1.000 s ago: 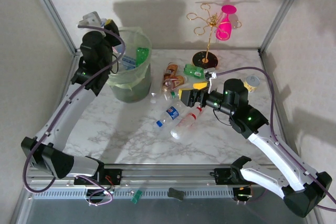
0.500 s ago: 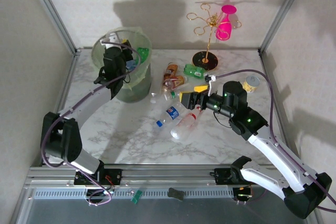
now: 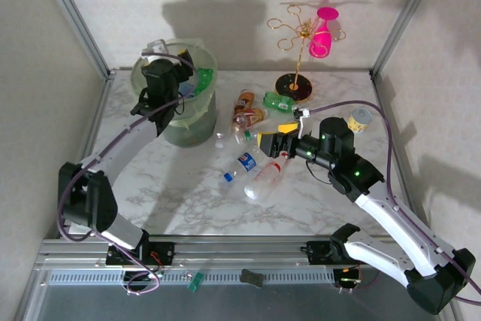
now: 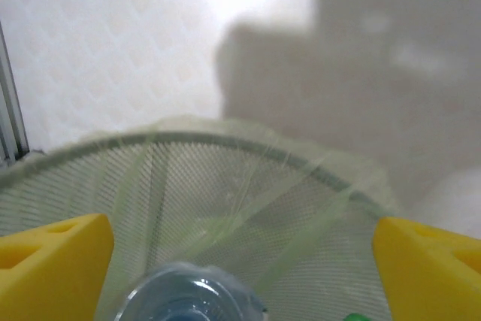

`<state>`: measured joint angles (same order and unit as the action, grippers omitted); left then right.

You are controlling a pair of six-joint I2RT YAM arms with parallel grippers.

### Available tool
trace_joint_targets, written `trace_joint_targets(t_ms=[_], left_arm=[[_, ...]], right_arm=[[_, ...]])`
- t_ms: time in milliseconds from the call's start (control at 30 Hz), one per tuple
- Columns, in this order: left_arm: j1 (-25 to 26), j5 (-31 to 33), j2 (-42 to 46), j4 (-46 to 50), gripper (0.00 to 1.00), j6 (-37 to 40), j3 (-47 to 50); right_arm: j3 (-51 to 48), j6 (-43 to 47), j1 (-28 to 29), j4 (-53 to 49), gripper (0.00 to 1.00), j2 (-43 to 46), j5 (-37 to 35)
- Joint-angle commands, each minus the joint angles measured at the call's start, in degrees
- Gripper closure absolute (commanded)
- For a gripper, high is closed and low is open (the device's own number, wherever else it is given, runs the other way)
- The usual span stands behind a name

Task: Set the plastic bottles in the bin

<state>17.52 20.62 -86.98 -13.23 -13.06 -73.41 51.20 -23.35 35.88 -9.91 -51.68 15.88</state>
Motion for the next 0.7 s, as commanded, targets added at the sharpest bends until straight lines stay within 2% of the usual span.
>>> trace_joint_targets(t_ms=[0,100,233,367,433,567,667], left_arm=[[-0.44,-1.89,5.76,3.92,0.13,-7.08,0.00],[0.04,-4.01,10.71,3.13,0.13,-11.45,5.83],[-0.01,-3.35,16.38,5.58,0.12,-10.55,6.83],[0.06,-4.99,21.68,7.85,0.17,-10.12,5.93],[0.06,-6.22,24.18,8.68,0.23,-10.64,6.04],[0.36,-15.61,27.77,11.69,0.36,-12.08,6.00],[4.10,-21.80,30.38,13.36,0.37,-12.63,8.19]], right_arm=[[0.79,0.01,0.16,0.94,0.04,0.55,-1.49],[1.09,-0.08,0.21,1.29,0.04,0.33,-1.77],[1.40,-0.37,0.22,1.30,0.04,-0.23,-1.34],[1.41,-0.87,0.20,1.25,0.04,-0.41,-2.05],[1.21,-1.19,0.16,1.40,0.04,-0.53,-3.06],[2.01,-2.07,0.20,0.34,0.05,-1.55,-6.04],[3.84,-2.86,0.14,-2.90,0.05,-3.87,-11.58]])
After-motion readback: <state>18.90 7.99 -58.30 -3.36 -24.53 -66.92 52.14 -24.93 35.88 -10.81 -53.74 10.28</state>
